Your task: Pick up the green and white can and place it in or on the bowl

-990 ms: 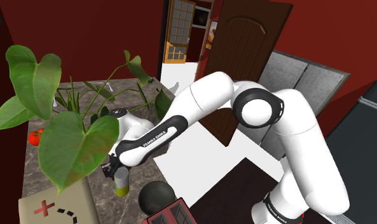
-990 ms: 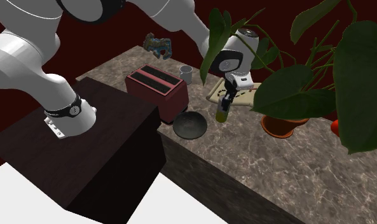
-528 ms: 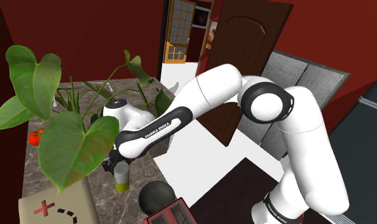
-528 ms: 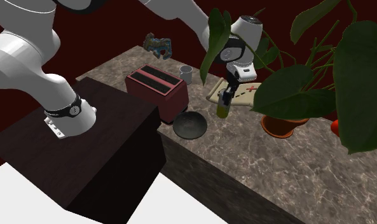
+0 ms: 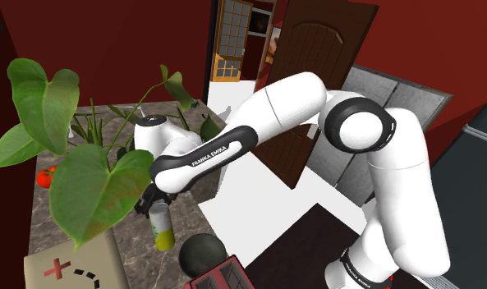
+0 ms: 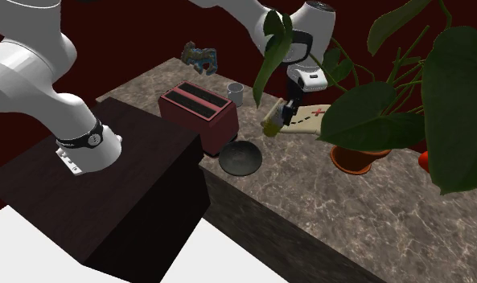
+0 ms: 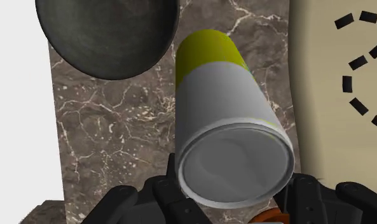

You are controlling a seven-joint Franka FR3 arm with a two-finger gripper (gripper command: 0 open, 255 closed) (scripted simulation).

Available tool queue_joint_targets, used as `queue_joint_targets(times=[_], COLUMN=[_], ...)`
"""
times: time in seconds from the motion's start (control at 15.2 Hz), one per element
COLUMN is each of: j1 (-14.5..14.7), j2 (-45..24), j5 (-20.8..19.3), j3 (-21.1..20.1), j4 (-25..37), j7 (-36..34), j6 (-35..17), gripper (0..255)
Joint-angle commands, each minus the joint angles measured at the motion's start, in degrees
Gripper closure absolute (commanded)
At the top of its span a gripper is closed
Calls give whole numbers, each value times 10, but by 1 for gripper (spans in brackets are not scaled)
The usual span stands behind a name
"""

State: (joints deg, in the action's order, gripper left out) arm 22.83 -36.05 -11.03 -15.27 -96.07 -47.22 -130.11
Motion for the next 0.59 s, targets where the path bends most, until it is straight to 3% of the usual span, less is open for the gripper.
queue_joint_targets(times=[0.0, 0.53], j1=[-10, -59], j2=[36, 214], j5=[5, 50], j3=[-4, -28], j4=[-50, -287], j7=[3, 36], j6=[-15, -80], gripper=[255, 255])
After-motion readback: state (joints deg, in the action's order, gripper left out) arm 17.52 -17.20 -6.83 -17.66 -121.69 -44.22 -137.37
